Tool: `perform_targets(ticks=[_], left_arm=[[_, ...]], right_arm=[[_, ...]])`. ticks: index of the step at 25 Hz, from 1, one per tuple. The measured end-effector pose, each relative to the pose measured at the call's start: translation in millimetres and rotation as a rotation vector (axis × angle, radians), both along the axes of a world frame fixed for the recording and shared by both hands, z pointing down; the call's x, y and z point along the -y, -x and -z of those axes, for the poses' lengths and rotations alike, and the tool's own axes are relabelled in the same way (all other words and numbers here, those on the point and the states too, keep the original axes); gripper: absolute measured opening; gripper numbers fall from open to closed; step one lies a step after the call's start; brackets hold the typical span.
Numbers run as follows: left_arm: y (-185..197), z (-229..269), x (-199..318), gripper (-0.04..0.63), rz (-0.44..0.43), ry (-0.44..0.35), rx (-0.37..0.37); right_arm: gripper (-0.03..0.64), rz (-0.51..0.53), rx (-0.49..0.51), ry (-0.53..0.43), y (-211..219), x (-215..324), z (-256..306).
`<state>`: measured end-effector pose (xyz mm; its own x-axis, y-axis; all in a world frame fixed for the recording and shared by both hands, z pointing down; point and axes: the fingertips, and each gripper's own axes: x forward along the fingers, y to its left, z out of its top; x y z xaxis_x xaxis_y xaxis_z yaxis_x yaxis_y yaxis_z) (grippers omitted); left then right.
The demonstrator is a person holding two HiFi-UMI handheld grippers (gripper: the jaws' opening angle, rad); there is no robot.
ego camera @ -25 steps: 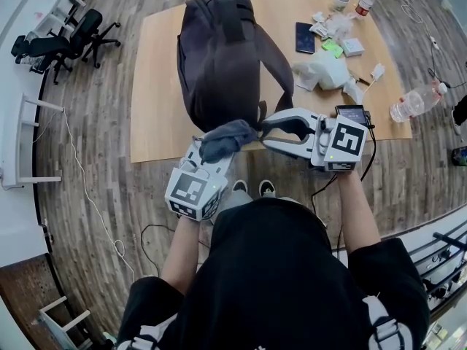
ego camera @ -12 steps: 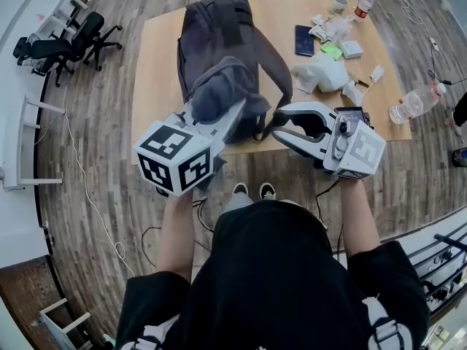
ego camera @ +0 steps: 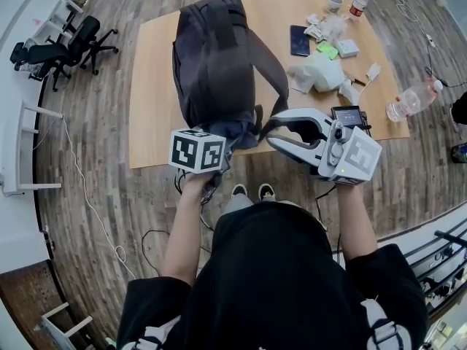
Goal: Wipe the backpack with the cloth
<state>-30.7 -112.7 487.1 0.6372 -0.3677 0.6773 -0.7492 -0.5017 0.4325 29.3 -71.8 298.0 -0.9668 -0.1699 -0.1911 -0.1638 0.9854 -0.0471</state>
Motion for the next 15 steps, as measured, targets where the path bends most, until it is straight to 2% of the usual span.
perform_targets(ticks=[2,5,9,11,15], left_arm=[[9,-31,-7,0.055,0.042,0.067,-0.022],[30,-77,-15,0.055,0.095,0.113,0.043],[54,-135,-31,0.057,0.185,0.183,0.077],[65,-156,-36,0.057,0.217,0.187,0.12],[70,-157,-31,0.057,0.253,0.128,0.128]], right_arm=[[0.109,0.009,-0.009,0.01,3,-2,-5],[0.109,0.008,-0.023,0.026,3,-5,-15],[0.109,0.004,-0.034,0.032,3,-8,-19],[0.109,0.004,-0.038,0.033,4,-10,-21],[0.109,-0.011,-0.043,0.032,3,-11,-22]])
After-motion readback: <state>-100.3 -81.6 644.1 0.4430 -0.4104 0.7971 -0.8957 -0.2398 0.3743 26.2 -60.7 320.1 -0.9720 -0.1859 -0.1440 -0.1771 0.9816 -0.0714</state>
